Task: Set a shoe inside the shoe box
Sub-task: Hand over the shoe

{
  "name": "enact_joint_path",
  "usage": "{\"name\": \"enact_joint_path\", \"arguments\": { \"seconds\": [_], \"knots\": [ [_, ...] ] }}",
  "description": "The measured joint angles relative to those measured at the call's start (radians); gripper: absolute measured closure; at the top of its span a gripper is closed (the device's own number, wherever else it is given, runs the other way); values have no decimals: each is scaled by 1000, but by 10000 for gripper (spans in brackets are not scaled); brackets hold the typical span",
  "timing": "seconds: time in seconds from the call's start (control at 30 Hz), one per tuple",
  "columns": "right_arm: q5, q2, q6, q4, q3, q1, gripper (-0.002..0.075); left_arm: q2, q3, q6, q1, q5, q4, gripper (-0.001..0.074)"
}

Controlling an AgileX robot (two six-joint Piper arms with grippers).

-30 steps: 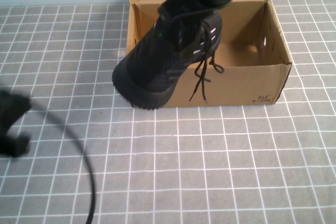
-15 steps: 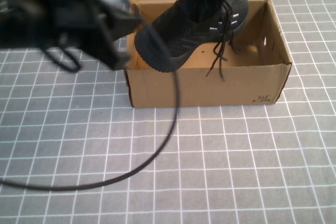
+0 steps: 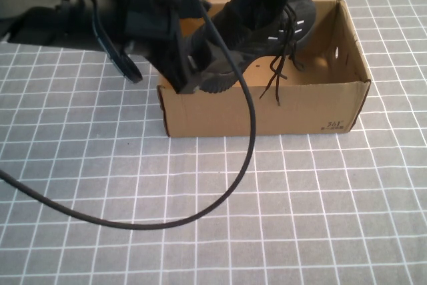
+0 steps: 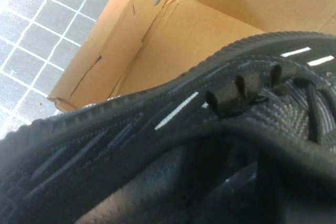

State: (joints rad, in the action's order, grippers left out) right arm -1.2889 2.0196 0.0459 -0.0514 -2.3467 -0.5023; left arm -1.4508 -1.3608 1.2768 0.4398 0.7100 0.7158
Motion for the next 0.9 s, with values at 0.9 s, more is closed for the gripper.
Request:
{"name": "enact_joint_path", "arguments": {
  "seconds": [0.9],
  "knots": [
    [6, 0, -29, -47, 0, 5, 728, -222, 0, 202, 2, -271, 276, 106]
  ]
}}
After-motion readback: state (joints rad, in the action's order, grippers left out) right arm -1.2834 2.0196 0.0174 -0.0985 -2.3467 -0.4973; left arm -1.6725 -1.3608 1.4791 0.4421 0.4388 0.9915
